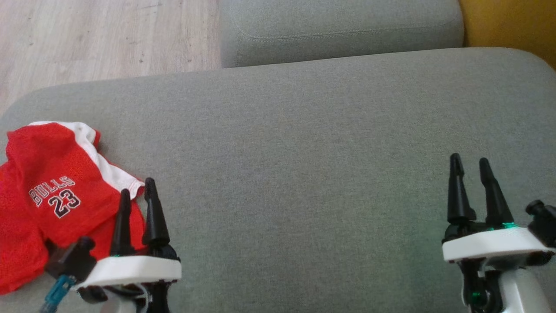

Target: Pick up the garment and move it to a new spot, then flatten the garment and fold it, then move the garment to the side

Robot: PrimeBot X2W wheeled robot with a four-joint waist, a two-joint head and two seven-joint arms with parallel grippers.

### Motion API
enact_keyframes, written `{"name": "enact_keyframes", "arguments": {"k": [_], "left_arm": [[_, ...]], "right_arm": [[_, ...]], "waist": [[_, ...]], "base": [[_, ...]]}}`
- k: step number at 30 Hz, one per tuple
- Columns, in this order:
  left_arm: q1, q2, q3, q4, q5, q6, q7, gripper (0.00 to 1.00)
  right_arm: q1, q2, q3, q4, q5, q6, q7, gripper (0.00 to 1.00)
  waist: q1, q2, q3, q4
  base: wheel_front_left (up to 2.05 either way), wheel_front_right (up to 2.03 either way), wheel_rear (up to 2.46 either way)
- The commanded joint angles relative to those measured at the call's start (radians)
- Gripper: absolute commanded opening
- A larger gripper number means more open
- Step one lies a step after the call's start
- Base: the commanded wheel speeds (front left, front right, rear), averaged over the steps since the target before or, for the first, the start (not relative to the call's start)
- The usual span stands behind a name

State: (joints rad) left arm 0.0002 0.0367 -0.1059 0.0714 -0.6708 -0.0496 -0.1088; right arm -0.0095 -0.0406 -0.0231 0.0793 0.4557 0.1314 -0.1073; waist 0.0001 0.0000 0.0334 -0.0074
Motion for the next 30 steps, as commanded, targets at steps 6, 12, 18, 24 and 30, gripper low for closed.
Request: {"name": "enact_keyframes", "arguments": {"k": [6,12,18,24,30], "left_arm": [[-0.045,0.010,-0.022,-0.074,0.136,0.030,-0.032,1.00],[-0.039,0.012,-0.043,-0.073,0.213,0.041,-0.050,1.00],[-0.042,0.024,-0.066,-0.054,0.305,0.046,-0.067,1.00],[-0.048,0.040,-0.106,-0.041,0.401,0.079,-0.085,1.00],[-0.057,0.071,-0.164,-0.030,0.494,0.108,-0.099,1.00]], "right_arm": [[-0.031,-0.007,0.036,-0.052,-0.124,0.000,-0.033,1.00],[-0.034,-0.007,0.049,-0.059,-0.221,-0.001,-0.051,1.00],[-0.034,-0.008,0.051,-0.063,-0.310,-0.001,-0.068,1.00],[-0.038,-0.008,0.053,-0.066,-0.400,-0.001,-0.086,1.00],[-0.040,-0.009,0.064,-0.071,-0.484,-0.001,-0.101,1.00]], "waist": [[-0.0001,0.0000,0.001,-0.003],[-0.0001,0.0000,0.003,-0.008],[-0.0001,0.0000,0.003,-0.014],[-0.0001,0.0000,0.002,-0.017],[-0.0001,0.0000,0.001,-0.017]], "base": [[0.00,0.00,0.00],[0.00,0.00,0.00],[0.00,0.00,0.00],[0.00,0.00,0.00],[0.00,0.00,0.00]]}}
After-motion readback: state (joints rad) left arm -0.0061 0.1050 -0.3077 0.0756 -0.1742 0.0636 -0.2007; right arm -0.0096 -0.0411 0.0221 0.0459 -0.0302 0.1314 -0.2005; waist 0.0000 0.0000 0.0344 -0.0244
